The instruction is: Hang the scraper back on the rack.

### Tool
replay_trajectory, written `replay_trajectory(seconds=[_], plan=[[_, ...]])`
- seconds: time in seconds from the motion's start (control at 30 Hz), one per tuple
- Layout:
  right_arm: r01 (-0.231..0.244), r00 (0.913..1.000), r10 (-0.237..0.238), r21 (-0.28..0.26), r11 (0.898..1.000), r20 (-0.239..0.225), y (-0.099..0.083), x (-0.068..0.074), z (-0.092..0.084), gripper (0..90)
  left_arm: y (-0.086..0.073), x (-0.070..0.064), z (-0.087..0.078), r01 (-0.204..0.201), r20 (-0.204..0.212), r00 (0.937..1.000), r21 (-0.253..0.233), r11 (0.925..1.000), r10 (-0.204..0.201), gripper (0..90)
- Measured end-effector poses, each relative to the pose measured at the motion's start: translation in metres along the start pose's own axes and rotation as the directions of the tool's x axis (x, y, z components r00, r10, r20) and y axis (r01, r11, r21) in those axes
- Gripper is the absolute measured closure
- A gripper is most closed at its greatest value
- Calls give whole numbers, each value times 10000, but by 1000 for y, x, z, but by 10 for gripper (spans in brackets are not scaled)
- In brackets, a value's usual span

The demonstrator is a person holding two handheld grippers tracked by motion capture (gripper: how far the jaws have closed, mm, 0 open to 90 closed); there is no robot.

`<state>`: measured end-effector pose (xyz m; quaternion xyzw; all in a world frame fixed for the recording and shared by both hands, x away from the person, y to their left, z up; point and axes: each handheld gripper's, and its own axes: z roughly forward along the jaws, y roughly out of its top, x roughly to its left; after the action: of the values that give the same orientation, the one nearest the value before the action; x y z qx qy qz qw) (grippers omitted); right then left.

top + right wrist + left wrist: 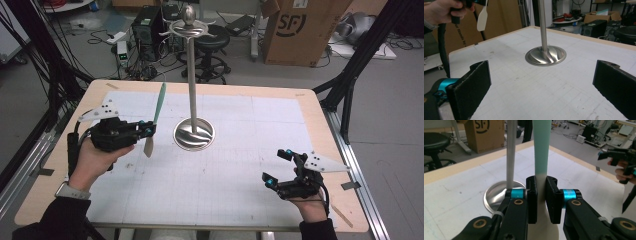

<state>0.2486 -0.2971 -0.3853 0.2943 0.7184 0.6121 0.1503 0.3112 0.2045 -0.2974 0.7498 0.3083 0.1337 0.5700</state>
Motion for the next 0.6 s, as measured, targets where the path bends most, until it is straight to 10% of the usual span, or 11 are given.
replay_trajectory(seconds=[0.6], plan=[[-74,9999,75,-79,9999,79,-1,-4,-4,3,62,14,2,-518,-610,9971,-1017,9935,457,808]])
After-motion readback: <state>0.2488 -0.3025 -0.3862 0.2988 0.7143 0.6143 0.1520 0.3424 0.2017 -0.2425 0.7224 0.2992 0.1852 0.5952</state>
